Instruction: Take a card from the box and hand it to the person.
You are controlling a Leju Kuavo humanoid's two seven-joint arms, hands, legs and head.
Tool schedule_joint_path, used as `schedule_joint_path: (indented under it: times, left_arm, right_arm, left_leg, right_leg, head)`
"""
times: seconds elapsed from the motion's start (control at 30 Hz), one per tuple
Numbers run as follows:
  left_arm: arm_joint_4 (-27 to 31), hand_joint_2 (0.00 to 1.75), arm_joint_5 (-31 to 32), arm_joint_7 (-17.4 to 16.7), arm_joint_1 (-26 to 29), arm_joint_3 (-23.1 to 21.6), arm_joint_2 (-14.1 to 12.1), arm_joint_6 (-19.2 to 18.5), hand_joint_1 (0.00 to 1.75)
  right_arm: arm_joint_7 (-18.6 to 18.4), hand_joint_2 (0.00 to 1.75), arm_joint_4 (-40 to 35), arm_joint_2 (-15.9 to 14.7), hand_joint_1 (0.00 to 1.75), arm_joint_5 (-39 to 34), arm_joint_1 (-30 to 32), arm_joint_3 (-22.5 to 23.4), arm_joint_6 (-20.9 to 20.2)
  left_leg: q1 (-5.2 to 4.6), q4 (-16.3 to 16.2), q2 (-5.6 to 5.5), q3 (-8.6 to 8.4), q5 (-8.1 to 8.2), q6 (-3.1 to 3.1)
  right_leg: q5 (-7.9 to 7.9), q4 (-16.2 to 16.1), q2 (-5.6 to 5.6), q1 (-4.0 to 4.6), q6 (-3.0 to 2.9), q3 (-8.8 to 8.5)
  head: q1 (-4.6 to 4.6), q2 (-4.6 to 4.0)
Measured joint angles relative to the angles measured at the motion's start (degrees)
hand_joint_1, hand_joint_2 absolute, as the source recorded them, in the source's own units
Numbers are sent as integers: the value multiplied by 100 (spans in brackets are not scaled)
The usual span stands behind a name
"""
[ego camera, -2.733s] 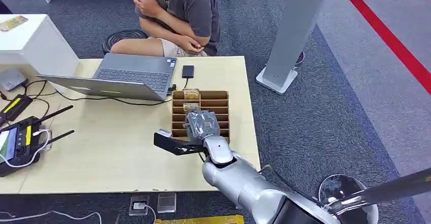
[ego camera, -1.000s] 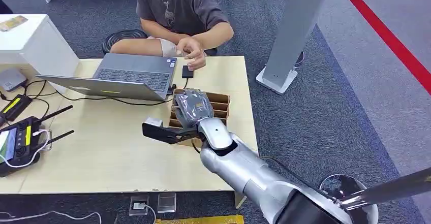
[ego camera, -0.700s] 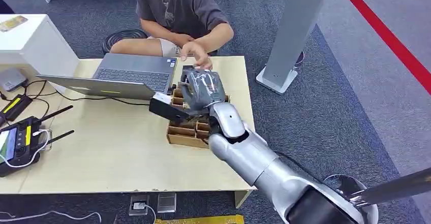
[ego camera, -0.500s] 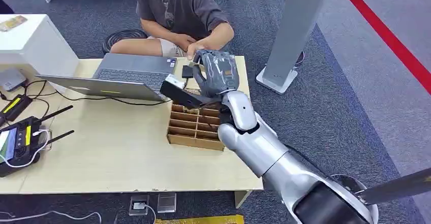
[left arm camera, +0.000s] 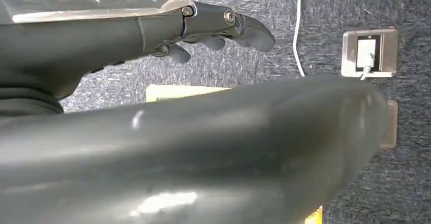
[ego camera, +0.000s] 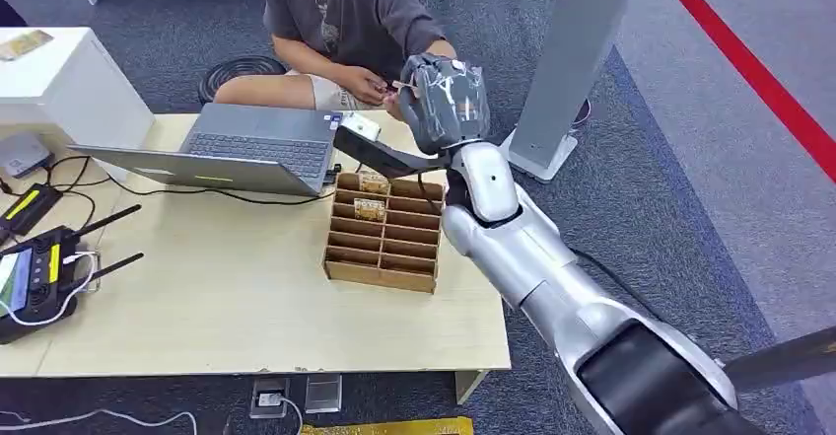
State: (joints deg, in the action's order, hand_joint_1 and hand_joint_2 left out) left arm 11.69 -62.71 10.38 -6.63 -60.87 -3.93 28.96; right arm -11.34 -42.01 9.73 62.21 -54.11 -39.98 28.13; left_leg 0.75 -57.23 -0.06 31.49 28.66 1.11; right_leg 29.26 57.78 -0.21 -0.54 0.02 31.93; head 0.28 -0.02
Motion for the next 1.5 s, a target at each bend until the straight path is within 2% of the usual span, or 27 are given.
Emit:
schedule_joint_path:
  times: [0.2,0.33,0.37,0.4,0.53,0.57,0.73,0.83,0.87,1.03,1.13,1.33,1.5]
  left_arm:
    - [0,0,-61,-177,-4,4,0,103,0]
    - [0,0,-83,-240,-4,9,0,120,0]
    - [0,0,-85,-249,-4,11,0,122,0]
    - [0,0,-87,-251,-4,13,0,122,0]
    - [0,0,-103,-275,-5,24,0,135,0]
    - [0,0,-105,-284,-5,24,0,138,0]
    - [0,0,-114,-304,-5,28,-9,153,0]
    - [0,0,-122,-315,-4,28,-13,155,0]
    - [0,0,-125,-317,-4,28,-13,155,0]
    - [0,0,-149,-319,-4,31,-13,168,0]
    - [0,0,-151,-319,-2,31,-13,170,0]
    - [0,0,-144,-319,-2,31,-15,144,0]
    - [0,0,-90,-319,-3,28,-17,92,0]
  right_arm:
    - [-35,175,498,175,136,162,-68,-46,-223]
    - [-44,175,750,282,129,216,-61,-70,-299]
    - [-44,175,795,306,84,236,-59,-85,-313]
    - [-44,175,820,310,0,240,-60,-87,-321]
    - [-52,175,1047,415,0,275,-46,-131,-402]
    - [-57,0,1079,426,0,284,-35,-140,-402]
    - [77,0,1182,485,0,78,7,-146,-242]
    - [363,0,1213,498,0,-335,25,-114,-100]
    - [512,175,1217,498,0,-550,35,-92,-65]
    - [1741,175,1171,518,0,-2446,190,201,-118]
    - [2222,175,1053,518,0,-3710,344,398,-332]
    - [2455,175,596,439,0,-5625,817,505,-612]
    - [2500,175,76,240,0,-6337,1350,494,-454]
  left_leg:
    - [0,0,0,0,0,0]
    - [0,0,0,1,0,0]
    - [0,0,0,1,0,0]
    - [0,0,0,2,0,0]
    - [0,0,0,2,0,0]
    - [0,0,0,2,0,0]
    - [0,0,0,1,0,0]
    - [0,0,0,0,0,0]
    - [0,0,0,0,0,0]
    - [0,0,0,0,0,0]
    - [0,0,0,0,0,0]
    - [0,0,1,-2,0,0]
    - [0,0,1,-1,0,0]
  right_leg:
    - [0,0,0,0,0,0]
    - [0,0,0,0,0,1]
    - [0,0,0,0,0,2]
    - [0,0,0,0,0,2]
    - [0,0,0,0,0,2]
    - [0,0,0,0,0,2]
    - [0,0,0,0,0,3]
    - [0,0,0,0,0,3]
    - [0,0,0,0,0,2]
    - [0,0,0,0,0,2]
    - [0,0,0,0,0,3]
    - [0,-1,1,0,0,3]
    - [0,-1,1,0,0,3]
  head:
    - [0,0]
    - [0,0]
    - [-2,0]
    - [0,0]
    - [2,0]
    - [4,0]
    - [0,0]
    - [2,0]
    - [0,0]
    - [2,0]
    - [4,0]
    - [0,0]
    - [4,0]
